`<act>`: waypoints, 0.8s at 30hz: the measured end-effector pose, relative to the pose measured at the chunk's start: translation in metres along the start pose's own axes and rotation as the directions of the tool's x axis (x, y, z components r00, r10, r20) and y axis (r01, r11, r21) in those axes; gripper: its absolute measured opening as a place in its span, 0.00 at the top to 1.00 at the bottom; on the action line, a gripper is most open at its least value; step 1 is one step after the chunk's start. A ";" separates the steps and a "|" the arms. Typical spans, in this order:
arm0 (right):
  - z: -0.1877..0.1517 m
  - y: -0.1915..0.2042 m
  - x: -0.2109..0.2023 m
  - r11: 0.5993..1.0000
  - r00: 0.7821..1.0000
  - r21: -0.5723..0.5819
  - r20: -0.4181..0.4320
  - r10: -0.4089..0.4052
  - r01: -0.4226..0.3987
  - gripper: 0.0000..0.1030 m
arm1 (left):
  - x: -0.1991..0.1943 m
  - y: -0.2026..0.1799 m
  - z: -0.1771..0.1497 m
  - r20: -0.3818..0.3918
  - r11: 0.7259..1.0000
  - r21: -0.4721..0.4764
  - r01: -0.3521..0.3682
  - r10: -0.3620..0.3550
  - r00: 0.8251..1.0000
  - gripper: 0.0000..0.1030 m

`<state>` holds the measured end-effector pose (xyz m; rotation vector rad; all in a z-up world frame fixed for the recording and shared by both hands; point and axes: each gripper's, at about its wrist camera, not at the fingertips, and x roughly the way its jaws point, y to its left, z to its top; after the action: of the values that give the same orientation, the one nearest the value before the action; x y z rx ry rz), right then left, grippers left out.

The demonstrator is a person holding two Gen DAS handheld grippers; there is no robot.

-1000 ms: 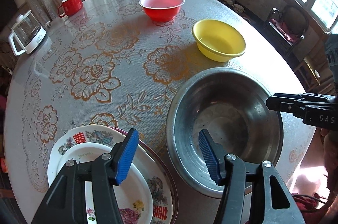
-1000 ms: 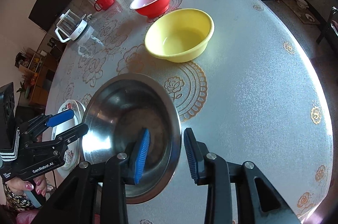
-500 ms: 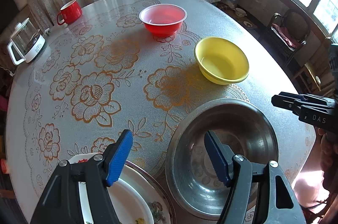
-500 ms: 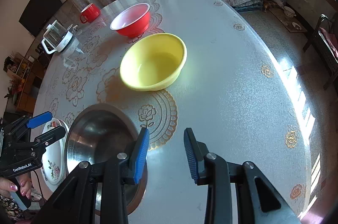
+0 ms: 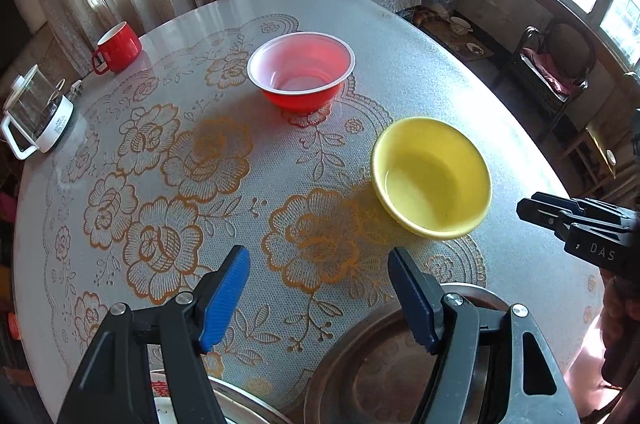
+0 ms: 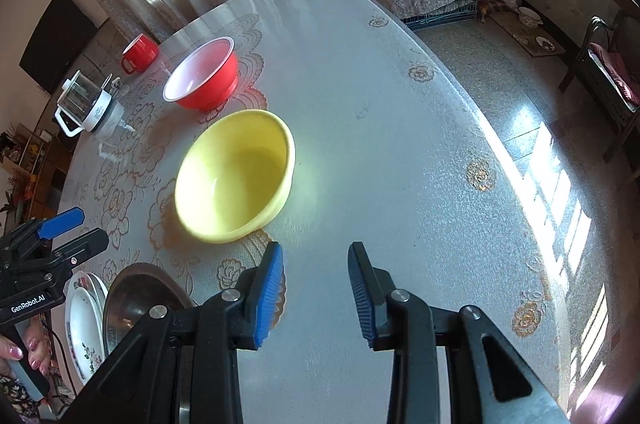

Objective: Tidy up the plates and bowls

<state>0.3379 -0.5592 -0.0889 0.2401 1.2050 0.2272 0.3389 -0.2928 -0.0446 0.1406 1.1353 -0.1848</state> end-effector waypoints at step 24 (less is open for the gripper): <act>0.040 -0.001 0.064 0.993 0.991 0.021 -0.063 0.115 -0.114 0.78 | 0.084 -0.031 0.055 -0.124 0.997 0.022 0.073 -0.070 0.990 0.38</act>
<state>0.3975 -0.5433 -0.1321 0.3196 1.2589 0.3264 0.4158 -0.3405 -0.0989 0.1367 1.2617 -0.2577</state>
